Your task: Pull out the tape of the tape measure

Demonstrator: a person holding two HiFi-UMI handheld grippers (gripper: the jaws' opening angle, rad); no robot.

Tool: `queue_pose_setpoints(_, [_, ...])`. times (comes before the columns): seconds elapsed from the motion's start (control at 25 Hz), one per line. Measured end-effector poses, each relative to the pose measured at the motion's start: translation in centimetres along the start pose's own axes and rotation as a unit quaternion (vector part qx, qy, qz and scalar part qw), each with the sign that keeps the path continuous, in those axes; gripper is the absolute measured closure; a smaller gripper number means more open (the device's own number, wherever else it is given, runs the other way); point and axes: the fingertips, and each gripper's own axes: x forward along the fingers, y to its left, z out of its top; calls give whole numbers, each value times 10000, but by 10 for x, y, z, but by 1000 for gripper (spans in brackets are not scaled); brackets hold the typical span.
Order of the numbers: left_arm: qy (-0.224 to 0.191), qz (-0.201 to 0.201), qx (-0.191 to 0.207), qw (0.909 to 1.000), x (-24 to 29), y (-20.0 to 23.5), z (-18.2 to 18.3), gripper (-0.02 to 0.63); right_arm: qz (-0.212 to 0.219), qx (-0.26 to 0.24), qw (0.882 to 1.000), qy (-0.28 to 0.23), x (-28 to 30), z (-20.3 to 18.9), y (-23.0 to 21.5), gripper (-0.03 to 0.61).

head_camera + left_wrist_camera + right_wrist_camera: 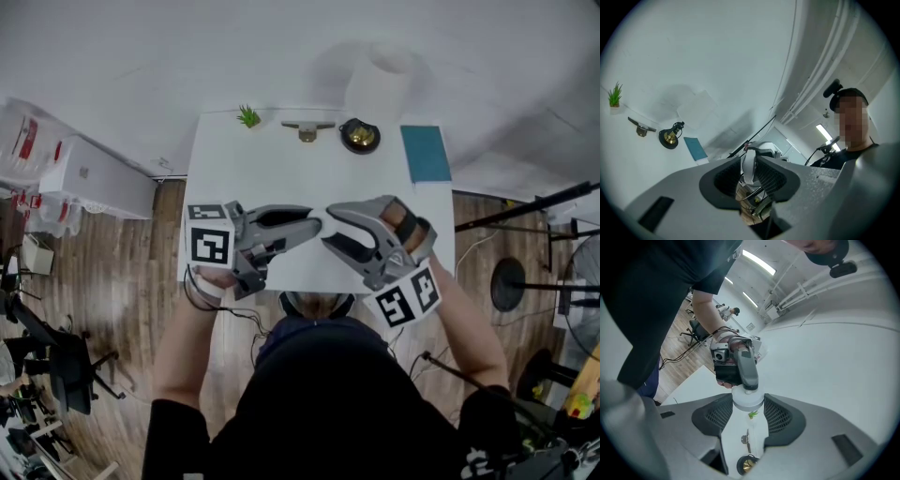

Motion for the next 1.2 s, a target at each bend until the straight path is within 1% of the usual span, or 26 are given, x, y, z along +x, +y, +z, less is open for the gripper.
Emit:
queue_pose_setpoints(0.08, [-211,75,-102,9997,-7,3,3,509,34,103,9999,23,-1,-1,3,364])
queue_pose_setpoints(0.16, [-373,223,-124,9990,-16,9,6,503,68,339,9994,40,-1,-6,4,364])
queue_pose_setpoints(0.28, [-477,536,-151,9973,-33,24,1,503,106,953,9954,69,2,-20,5,364])
queue_pose_setpoints(0.36, [-463,791,-224,9955,-45,37,-10,503,124,1550,9878,77,8,-31,8,363])
queue_pose_setpoints(0.44, [-472,1018,-383,9929,-59,50,-27,503,132,2294,9732,85,18,-46,17,362])
queue_pose_setpoints(0.52, [-491,1234,-569,9895,-72,62,-46,503,168,2939,9552,307,30,-68,30,362])
queue_pose_setpoints(0.6, [-443,1488,-696,9854,-86,73,-67,503,243,3372,9390,640,44,-92,45,362])
queue_pose_setpoints(0.72, [-396,1867,-858,9779,-110,87,-96,503,415,3894,9138,1082,69,-126,76,362])
queue_pose_setpoints(0.92, [-562,2233,-1193,9658,-150,100,-132,505,653,4496,8730,1774,111,-174,140,362])
queue_pose_setpoints(1.0, [-560,2340,-1303,9618,-163,103,-142,505,711,4654,8582,2046,126,-192,161,362])
queue_pose_setpoints(1.08, [-529,2415,-1357,9594,-176,105,-148,505,729,4693,8478,2359,138,-209,177,362])
queue_pose_setpoints(1.2, [-529,2474,-1367,9578,-196,106,-151,505,702,4689,8371,2728,153,-226,194,362])
